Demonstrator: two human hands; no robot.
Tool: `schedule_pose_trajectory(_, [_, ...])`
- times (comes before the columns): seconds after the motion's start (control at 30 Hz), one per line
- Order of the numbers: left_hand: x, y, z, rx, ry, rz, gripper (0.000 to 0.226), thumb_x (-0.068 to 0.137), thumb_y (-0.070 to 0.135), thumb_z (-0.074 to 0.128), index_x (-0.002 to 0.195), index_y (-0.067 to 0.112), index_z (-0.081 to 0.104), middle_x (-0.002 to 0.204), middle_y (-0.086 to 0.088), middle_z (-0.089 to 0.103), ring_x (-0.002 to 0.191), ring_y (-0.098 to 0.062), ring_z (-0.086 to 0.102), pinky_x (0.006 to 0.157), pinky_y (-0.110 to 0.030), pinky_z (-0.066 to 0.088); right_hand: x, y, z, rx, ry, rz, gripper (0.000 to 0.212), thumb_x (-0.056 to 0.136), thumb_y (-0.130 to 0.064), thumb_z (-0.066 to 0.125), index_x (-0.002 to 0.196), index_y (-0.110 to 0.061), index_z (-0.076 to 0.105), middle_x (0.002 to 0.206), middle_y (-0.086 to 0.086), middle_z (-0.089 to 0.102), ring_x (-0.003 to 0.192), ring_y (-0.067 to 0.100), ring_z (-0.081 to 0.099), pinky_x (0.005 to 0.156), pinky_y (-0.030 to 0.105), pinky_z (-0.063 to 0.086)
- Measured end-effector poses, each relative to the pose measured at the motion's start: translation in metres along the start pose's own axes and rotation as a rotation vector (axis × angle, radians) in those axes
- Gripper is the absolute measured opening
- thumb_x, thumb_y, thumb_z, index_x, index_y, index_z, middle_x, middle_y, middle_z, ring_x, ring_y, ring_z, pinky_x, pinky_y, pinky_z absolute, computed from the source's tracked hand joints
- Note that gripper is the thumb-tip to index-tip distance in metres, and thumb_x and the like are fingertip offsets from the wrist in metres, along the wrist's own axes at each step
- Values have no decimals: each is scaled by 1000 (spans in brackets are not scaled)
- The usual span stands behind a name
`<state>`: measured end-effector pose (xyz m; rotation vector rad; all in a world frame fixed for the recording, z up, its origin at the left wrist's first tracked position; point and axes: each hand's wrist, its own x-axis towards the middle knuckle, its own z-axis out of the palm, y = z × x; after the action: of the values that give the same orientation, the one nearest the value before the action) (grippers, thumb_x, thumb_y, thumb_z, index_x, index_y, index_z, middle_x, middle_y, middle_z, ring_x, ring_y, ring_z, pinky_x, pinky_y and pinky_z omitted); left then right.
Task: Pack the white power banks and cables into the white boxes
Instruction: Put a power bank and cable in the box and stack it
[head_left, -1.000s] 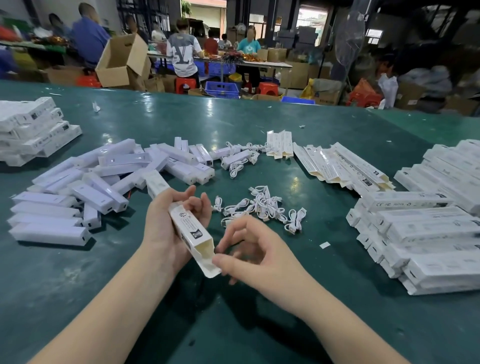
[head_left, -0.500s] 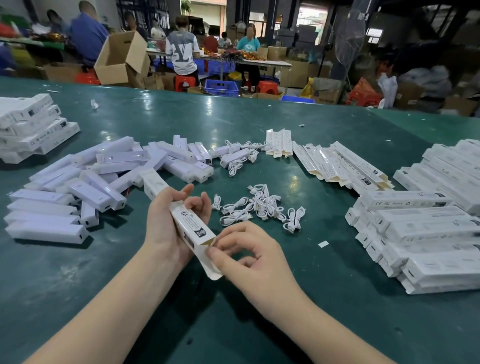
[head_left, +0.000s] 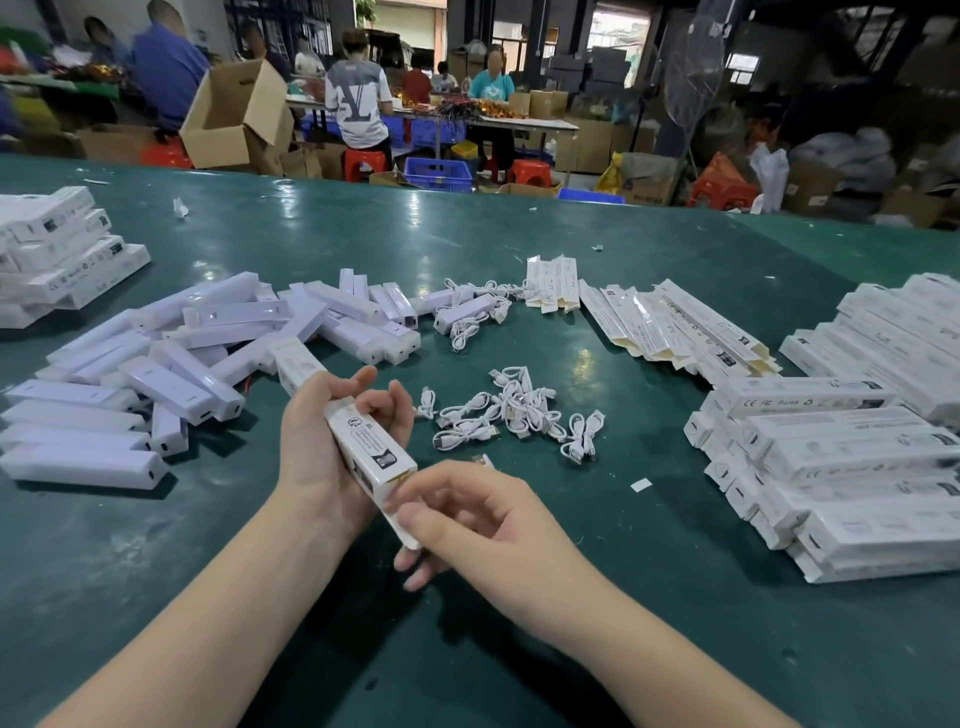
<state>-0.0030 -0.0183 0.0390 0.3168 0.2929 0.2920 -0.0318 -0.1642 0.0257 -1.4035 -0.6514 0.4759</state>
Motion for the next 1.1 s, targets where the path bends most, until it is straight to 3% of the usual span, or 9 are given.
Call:
schedule_pose_trajectory(0.1, [0,1,0,-24,-8,-25,16,83,6,46,98,4,52,55,0,41,44,-6,44,61,-26,56,-2,-2,1,77,-61,-11,14,91,-10,60,104,-9,64,74,2,61,70,21,62,69,31,58])
schedule_pose_trajectory(0.2, [-2,0,0,-15,-23,-61,17,82,6,47,96,3,55,56,1,42,46,-6,45,62,-25,56,-3,-7,2,157,-78,-50,11,90,-9,61,100,-12,65,75,5,64,67,22,62,67,31,57])
schedule_pose_trajectory(0.47, [-3,-1,3,-55,2,-65,18,82,5,45,94,2,57,55,1,40,42,-7,44,59,-25,56,0,-1,3,184,47,-40,13,89,-13,59,81,-23,60,59,7,62,48,20,60,50,26,51])
schedule_pose_trajectory(0.57, [-2,0,4,-79,2,-49,18,82,5,44,95,2,56,54,0,40,42,-6,42,58,-25,55,1,-1,1,205,60,-4,8,85,-16,62,84,-21,56,51,6,59,42,19,57,47,25,49])
schedule_pose_trajectory(0.67, [-3,-1,5,-70,0,-45,18,81,4,45,94,2,57,55,0,40,41,-7,42,57,-25,55,2,0,-1,245,68,32,18,83,-14,64,88,-15,47,50,4,58,41,18,57,45,23,47])
schedule_pose_trajectory(0.93, [-3,3,4,-77,-16,-36,15,83,4,44,92,2,55,55,0,41,42,-6,43,57,-24,55,4,1,-4,211,45,37,12,81,-18,68,71,-22,74,57,0,62,50,14,61,52,23,51])
schedule_pose_trajectory(1.1, [-3,5,4,-83,-2,-23,13,83,3,43,88,3,55,60,-1,44,41,-6,45,55,-24,55,5,2,-2,193,44,29,14,78,-13,71,68,-22,75,68,-2,66,64,9,61,59,22,53])
